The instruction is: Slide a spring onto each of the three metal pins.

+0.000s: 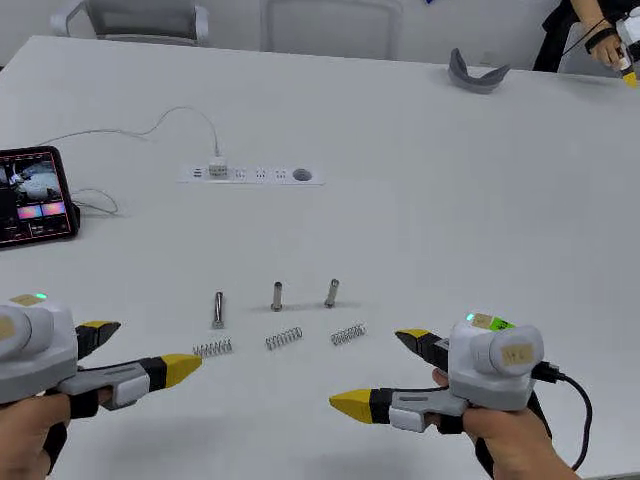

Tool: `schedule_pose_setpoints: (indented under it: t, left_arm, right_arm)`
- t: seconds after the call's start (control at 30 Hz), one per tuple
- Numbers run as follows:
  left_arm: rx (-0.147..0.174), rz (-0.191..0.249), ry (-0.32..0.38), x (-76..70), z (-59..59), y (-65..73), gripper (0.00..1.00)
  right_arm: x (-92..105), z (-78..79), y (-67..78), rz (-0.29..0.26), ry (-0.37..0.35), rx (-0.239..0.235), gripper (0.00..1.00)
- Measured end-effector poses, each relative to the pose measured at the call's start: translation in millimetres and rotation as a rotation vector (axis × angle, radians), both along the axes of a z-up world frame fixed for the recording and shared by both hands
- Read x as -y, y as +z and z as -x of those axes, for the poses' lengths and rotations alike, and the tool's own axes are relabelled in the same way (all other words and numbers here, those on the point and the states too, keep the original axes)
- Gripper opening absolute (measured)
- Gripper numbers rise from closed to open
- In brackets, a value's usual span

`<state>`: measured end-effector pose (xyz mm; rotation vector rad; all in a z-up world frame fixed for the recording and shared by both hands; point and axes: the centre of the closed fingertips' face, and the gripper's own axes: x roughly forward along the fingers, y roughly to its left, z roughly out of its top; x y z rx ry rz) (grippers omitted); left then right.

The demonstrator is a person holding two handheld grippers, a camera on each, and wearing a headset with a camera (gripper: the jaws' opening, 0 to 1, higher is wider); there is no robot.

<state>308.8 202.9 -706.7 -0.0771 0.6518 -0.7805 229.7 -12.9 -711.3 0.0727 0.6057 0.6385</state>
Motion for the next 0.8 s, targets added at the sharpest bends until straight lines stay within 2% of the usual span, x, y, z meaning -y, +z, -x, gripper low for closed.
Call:
schedule_pose_setpoints:
  t: [0.43, 0.53, 0.8]
  left_arm:
    - [-0.009, 0.002, -0.026, 17.9, -18.4, -8.0, 0.84]
    - [-0.024, 0.027, -0.014, 21.4, -24.4, -9.4, 0.83]
    - [-0.035, 0.004, -0.020, 31.0, -39.3, -21.6, 0.79]
  right_arm:
    - [1.2, 9.4, -3.6, 0.004, -0.017, -0.016, 0.91]
    - [1.2, 10.4, -3.1, 0.001, -0.022, -0.015, 0.92]
    - [6.4, 15.5, -2.2, 0.005, -0.045, -0.009, 0.91]
